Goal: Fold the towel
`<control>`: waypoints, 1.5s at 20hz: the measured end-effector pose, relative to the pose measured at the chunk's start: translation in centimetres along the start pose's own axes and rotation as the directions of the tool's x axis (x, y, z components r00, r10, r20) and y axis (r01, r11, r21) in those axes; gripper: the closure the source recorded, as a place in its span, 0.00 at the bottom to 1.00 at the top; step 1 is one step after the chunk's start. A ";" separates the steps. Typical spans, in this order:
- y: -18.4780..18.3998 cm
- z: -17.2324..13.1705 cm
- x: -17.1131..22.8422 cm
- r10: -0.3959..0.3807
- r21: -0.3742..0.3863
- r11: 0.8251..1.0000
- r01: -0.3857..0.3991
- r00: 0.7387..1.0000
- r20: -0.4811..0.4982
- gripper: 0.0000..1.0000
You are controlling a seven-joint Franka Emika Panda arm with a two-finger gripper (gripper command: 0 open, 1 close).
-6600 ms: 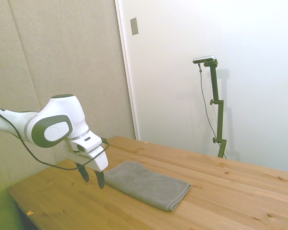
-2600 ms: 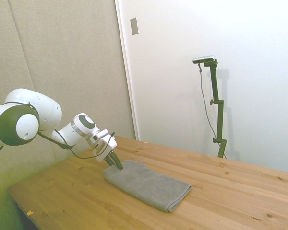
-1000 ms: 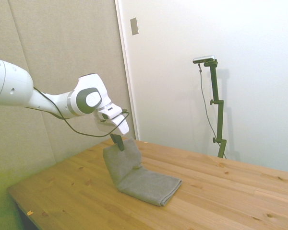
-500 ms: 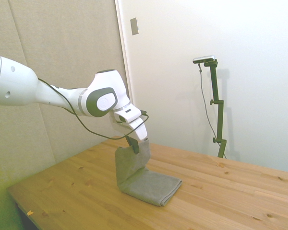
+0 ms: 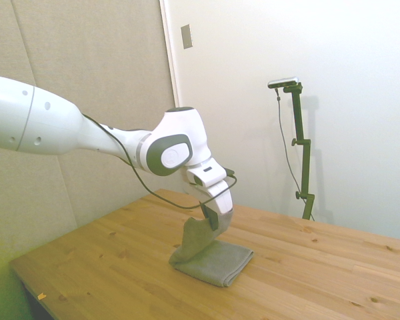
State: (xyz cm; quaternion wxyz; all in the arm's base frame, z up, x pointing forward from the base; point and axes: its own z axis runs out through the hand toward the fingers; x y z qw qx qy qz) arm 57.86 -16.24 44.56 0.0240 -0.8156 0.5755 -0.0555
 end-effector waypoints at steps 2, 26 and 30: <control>-0.1 0.6 0.9 0.012 -0.016 1.000 -0.012 1.000 0.003 0.00; 1.9 -4.2 -20.8 -0.310 0.026 0.950 0.310 0.951 0.015 0.00; 5.7 -6.2 -24.4 -0.336 0.047 0.940 0.337 0.941 -0.035 0.00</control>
